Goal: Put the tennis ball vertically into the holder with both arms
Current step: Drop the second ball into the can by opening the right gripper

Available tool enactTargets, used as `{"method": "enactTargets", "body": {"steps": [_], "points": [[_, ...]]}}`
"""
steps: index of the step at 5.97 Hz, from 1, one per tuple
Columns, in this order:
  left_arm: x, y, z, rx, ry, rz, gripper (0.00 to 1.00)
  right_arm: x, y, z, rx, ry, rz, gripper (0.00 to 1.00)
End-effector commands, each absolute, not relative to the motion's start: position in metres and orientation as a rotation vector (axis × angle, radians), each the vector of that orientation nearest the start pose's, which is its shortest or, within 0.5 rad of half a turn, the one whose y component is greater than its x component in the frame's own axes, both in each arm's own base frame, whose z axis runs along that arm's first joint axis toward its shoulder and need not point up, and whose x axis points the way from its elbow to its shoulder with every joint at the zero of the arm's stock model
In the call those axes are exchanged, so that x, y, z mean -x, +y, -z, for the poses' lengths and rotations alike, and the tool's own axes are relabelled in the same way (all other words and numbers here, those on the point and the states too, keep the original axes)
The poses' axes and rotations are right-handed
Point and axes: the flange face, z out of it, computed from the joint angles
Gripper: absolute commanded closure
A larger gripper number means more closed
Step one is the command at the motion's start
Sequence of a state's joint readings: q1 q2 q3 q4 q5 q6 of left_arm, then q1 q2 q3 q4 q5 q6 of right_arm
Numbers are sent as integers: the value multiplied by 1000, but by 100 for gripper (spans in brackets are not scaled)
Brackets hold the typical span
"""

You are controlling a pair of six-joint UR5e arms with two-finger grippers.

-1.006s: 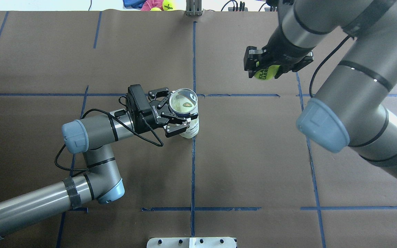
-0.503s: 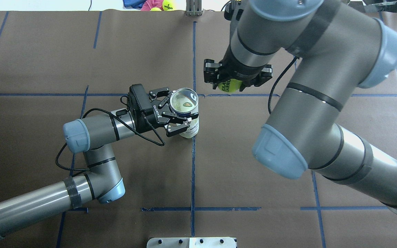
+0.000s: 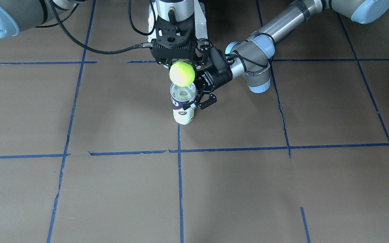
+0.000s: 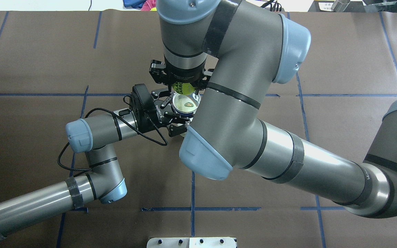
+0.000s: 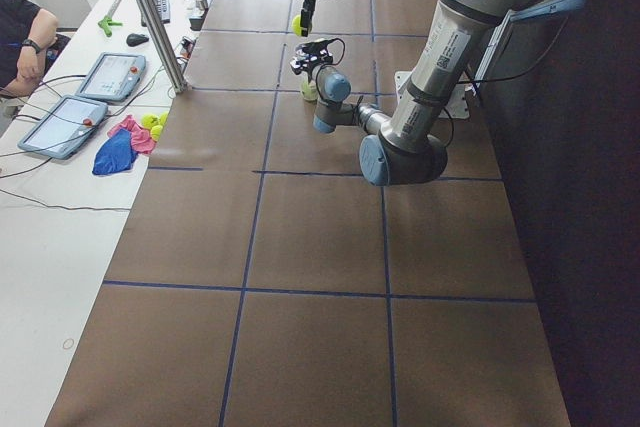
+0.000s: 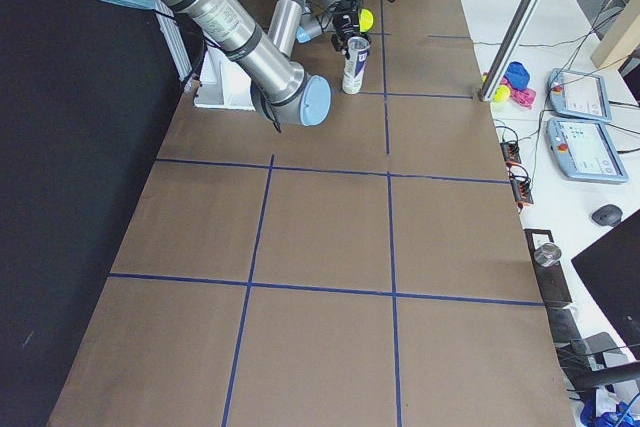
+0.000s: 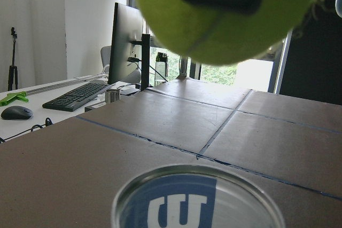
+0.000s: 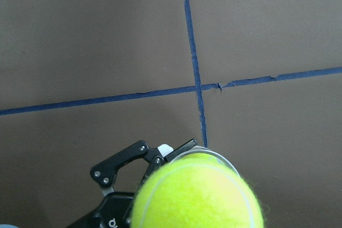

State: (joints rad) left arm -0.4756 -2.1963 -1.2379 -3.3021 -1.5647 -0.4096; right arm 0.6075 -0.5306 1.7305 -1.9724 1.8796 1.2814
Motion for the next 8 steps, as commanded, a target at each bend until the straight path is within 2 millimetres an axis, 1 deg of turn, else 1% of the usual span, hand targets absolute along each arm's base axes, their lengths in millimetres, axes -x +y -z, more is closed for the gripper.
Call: {"method": "enactTargets", "body": {"steps": [1,2,3,6,7,8], "points": [[-534,-427,-258,-1503,1400,-423,18,481,-451,-12,-84,-825,-170,42],[-534,-427,-258,-1503,1398,-424,18,483,-450,-17,-85,-817,-164,3],[-534,-427,-258,-1502,1399,-423,18,483,-449,-17,-90,-816,-163,1],[-534,-428,-258,-1505,1396,-422,18,479,-448,-17,-96,-822,-145,0],[-533,-429,-258,-1507,1395,-421,18,457,-453,-40,-138,-815,-72,0],[-530,-431,-258,-1511,1395,-416,14,423,-477,-74,-159,-788,-36,0]]}}
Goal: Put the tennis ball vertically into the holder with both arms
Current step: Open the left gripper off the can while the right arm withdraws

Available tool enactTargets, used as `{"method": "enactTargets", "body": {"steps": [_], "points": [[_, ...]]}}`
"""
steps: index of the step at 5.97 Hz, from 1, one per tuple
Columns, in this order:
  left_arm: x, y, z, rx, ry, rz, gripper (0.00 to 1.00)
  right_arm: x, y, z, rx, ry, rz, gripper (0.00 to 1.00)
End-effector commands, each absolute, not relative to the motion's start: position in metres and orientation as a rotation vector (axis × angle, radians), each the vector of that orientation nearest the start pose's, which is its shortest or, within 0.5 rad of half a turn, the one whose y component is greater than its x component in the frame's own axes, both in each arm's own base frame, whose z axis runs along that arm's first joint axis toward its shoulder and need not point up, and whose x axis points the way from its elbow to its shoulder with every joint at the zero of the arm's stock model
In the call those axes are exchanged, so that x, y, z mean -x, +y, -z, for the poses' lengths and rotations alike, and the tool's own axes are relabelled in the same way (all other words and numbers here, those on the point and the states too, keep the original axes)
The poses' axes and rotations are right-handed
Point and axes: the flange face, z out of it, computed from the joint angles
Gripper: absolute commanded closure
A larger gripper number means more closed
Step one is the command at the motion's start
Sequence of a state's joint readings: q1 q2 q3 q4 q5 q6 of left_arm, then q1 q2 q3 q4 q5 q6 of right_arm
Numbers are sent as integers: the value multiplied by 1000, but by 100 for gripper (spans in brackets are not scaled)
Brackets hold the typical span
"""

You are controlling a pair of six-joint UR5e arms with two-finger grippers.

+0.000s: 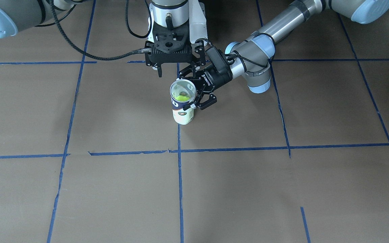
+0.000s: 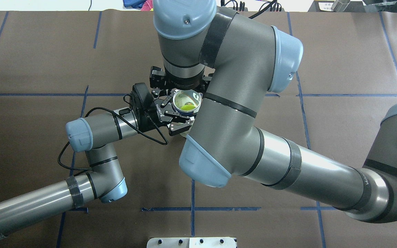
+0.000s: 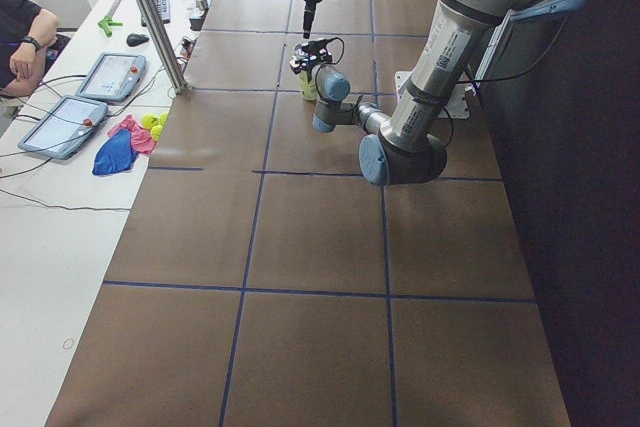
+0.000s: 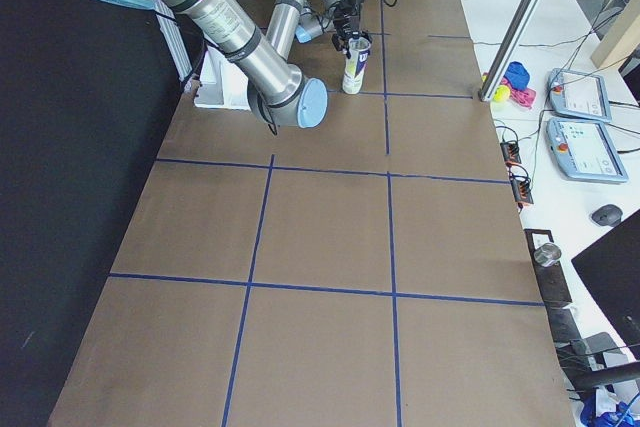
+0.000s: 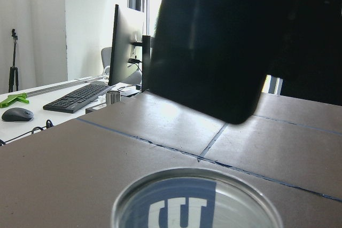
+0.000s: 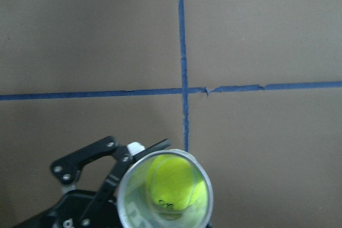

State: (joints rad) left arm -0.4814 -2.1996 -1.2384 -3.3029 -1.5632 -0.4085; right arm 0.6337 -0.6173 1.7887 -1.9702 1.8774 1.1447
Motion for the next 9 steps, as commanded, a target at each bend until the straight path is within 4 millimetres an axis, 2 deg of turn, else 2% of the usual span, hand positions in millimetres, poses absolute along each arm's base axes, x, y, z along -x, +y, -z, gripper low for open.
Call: {"method": "enactTargets", "body": {"steps": [1,3,4,5,6,7,8,9], "points": [[-528,-433,-256,-1516,1393,-412,9,382,-511,-102,-154,-781,15,0],[-506,-437,-237,-1557,1415,-380,3,301,-564,-177,-182,-713,124,0],[-493,-431,-223,-1585,1443,-369,2,261,-583,-228,-187,-652,182,0],[-486,-435,-219,-1598,1439,-361,1,220,-604,-268,-175,-623,227,0],[-477,-452,-219,-1589,1391,-353,1,176,-624,-324,-202,-664,263,0],[-467,-470,-219,-1569,1330,-347,1,152,-632,-372,-229,-689,273,0],[-450,-503,-223,-1530,1229,-335,1,117,-632,-410,-239,-693,304,0],[-429,-538,-231,-1476,1111,-316,1,75,-622,-445,-230,-700,312,0]]}}
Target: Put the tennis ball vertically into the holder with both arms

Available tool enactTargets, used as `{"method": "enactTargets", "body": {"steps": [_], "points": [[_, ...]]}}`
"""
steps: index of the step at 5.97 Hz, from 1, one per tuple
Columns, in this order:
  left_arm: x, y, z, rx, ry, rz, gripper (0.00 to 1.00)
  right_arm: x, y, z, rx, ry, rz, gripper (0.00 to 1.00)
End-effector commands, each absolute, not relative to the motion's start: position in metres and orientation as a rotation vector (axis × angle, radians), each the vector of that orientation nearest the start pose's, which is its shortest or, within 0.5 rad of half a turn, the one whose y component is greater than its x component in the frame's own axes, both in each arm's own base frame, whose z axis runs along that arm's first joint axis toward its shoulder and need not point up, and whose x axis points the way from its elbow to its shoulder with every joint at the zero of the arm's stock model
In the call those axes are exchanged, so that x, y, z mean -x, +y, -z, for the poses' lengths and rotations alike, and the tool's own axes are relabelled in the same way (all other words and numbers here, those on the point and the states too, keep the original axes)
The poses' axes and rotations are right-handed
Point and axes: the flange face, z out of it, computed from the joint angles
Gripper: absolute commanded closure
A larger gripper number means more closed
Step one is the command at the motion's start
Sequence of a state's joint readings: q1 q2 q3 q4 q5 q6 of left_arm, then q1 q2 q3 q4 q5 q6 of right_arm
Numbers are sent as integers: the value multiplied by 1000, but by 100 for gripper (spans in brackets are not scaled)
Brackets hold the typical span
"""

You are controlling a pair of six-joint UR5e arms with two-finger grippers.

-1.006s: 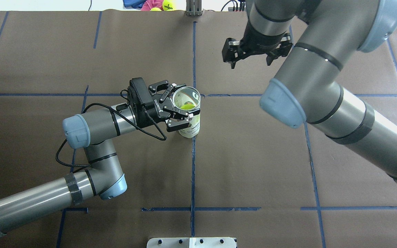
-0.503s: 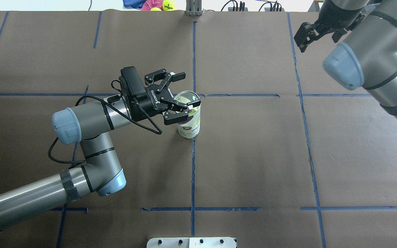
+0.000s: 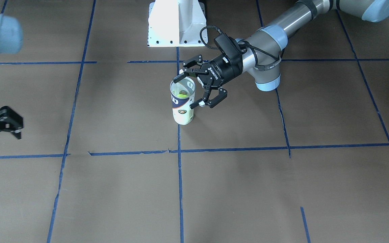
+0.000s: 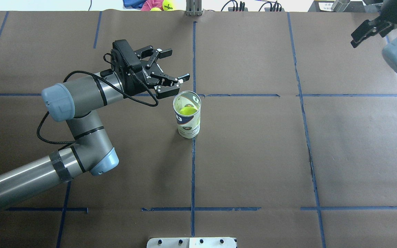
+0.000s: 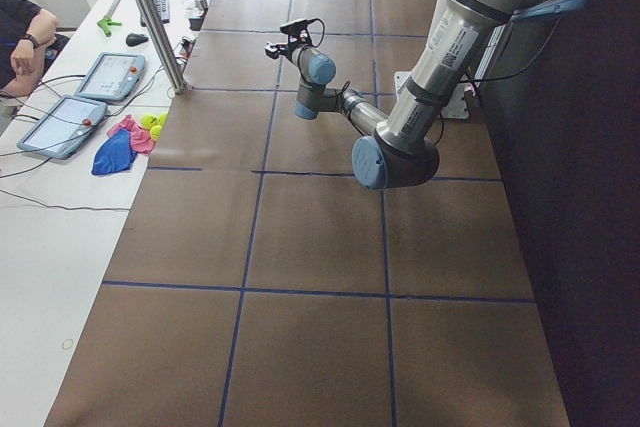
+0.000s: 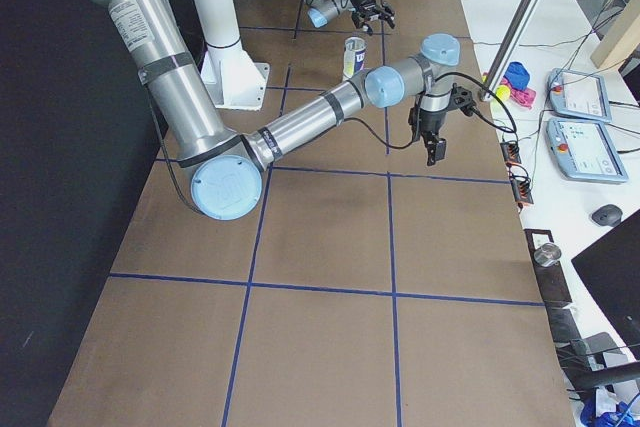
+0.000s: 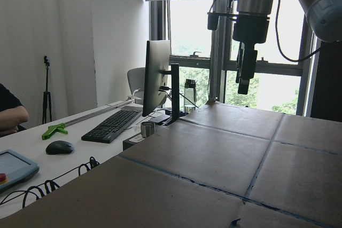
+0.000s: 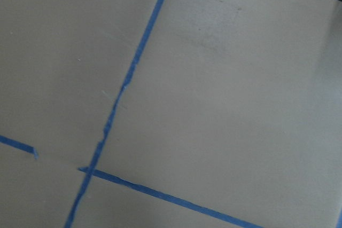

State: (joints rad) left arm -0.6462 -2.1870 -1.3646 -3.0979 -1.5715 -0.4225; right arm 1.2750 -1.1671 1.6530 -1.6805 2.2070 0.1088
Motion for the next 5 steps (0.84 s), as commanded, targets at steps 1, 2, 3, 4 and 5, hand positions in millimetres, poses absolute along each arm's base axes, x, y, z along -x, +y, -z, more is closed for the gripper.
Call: {"method": "enactTargets", "body": {"steps": [1,2,3,4,5], "points": [[-410,-568,-240,-1399,1024,-320,1,41,-610,-473,-223,-701,310,0],[-370,-608,-253,-1263,961,-362,1,1,-586,-517,-195,-705,287,0],[-317,-637,-275,-1117,901,-365,0,-25,-548,-555,-144,-749,222,0],[-300,-631,-302,-1017,891,-376,0,-29,-528,-567,-127,-753,208,0],[-274,-640,-326,-967,853,-350,0,-32,-508,-578,-115,-753,204,0]]}}
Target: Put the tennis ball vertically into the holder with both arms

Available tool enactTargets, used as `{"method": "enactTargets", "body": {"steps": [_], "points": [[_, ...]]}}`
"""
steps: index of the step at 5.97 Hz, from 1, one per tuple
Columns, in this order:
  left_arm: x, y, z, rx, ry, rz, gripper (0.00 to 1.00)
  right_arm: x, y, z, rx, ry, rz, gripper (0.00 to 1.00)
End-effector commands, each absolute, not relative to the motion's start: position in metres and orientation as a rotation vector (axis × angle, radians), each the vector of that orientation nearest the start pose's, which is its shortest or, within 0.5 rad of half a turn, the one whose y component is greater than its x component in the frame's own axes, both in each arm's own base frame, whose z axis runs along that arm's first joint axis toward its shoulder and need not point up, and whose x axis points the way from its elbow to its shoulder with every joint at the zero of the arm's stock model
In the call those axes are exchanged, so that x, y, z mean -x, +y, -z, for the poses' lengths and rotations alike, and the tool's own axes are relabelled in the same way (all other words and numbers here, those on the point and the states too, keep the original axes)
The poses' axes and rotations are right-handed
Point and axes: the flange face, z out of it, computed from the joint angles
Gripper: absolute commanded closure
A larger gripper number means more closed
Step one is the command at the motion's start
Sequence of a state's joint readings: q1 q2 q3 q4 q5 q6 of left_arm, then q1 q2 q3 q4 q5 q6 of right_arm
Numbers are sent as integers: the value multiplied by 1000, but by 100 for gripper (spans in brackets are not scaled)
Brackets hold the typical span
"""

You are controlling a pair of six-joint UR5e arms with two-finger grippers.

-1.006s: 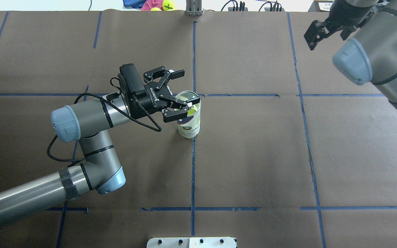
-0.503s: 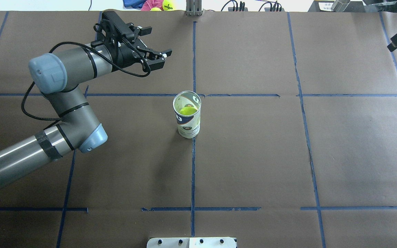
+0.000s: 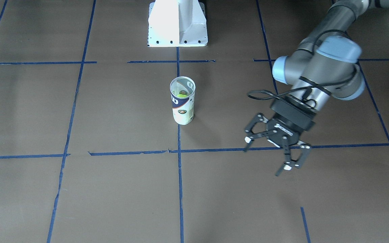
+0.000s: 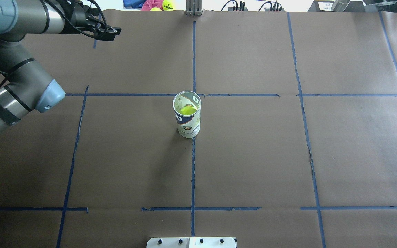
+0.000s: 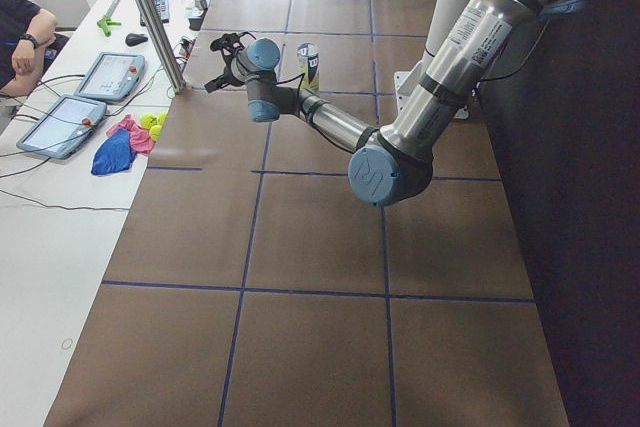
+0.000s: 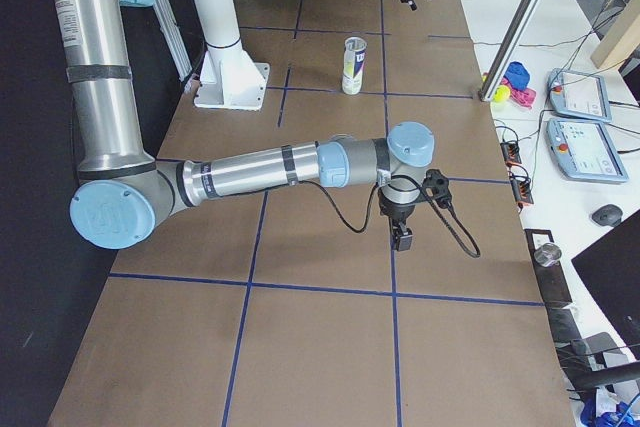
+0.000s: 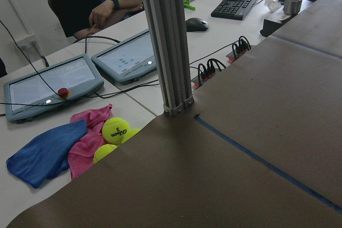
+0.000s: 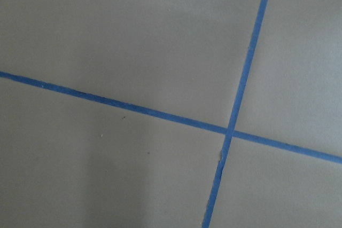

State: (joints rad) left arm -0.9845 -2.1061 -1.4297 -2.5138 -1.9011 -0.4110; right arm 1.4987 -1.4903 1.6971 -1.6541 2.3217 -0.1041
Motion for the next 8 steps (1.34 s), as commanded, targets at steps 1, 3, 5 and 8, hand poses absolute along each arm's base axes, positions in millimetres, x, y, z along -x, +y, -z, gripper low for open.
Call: {"method": "enactTargets", "body": {"steps": [1,3,5,8], "points": [[-248,-655,-361,-820,771,-280,0,-34,-472,-605,-110,-753,199,0],[-178,-678,-401,-551,687,-359,0,-36,-436,-635,-118,-753,199,0],[-78,-664,-478,-259,697,-351,0,-36,-436,-637,-113,-754,194,0],[26,-578,-615,-23,781,-136,0,-36,-441,-632,-118,-760,197,0]]}}
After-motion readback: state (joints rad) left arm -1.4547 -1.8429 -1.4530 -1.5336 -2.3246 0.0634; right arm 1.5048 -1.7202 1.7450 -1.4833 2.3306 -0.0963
